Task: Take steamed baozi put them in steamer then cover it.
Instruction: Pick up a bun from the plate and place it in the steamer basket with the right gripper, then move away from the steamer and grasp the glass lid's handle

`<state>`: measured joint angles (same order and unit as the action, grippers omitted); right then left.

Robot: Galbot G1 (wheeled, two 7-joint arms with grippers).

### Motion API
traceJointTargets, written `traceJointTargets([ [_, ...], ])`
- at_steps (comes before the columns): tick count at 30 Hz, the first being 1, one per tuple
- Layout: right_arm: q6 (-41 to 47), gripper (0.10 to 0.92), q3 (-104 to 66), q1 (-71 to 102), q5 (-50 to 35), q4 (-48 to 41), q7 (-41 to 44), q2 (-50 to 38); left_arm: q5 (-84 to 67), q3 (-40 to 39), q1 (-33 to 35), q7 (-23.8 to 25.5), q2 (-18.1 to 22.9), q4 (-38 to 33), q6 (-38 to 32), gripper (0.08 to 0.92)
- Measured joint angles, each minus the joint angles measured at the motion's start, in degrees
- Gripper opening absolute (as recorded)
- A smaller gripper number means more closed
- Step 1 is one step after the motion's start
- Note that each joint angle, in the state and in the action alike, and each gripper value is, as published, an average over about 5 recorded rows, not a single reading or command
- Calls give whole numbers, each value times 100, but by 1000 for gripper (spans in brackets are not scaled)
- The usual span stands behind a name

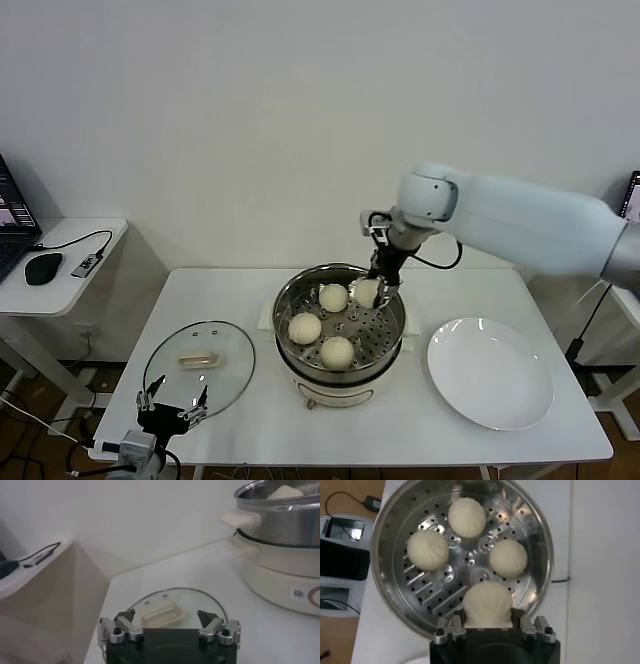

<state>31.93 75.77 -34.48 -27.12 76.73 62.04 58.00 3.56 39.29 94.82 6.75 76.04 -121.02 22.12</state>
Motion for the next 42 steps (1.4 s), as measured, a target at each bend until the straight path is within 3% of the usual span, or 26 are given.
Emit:
traceJointTargets([
  [18,58,571,-115,672,458,-250,-33,129,-11,-37,-53,13,-19,108,-1,823],
  [29,51,808,-310,673,496,-162,-41,-59,2,-15,-53,22,7,116,-1,823],
  [36,-60,823,-618,492,305,159,-78,-557,-101,8,-109,-37,53,117,-58,823],
  [42,-152,823,-1580,897,-139,655,-747,-1325,-317,52,-172,-194,125,181,-150,823],
])
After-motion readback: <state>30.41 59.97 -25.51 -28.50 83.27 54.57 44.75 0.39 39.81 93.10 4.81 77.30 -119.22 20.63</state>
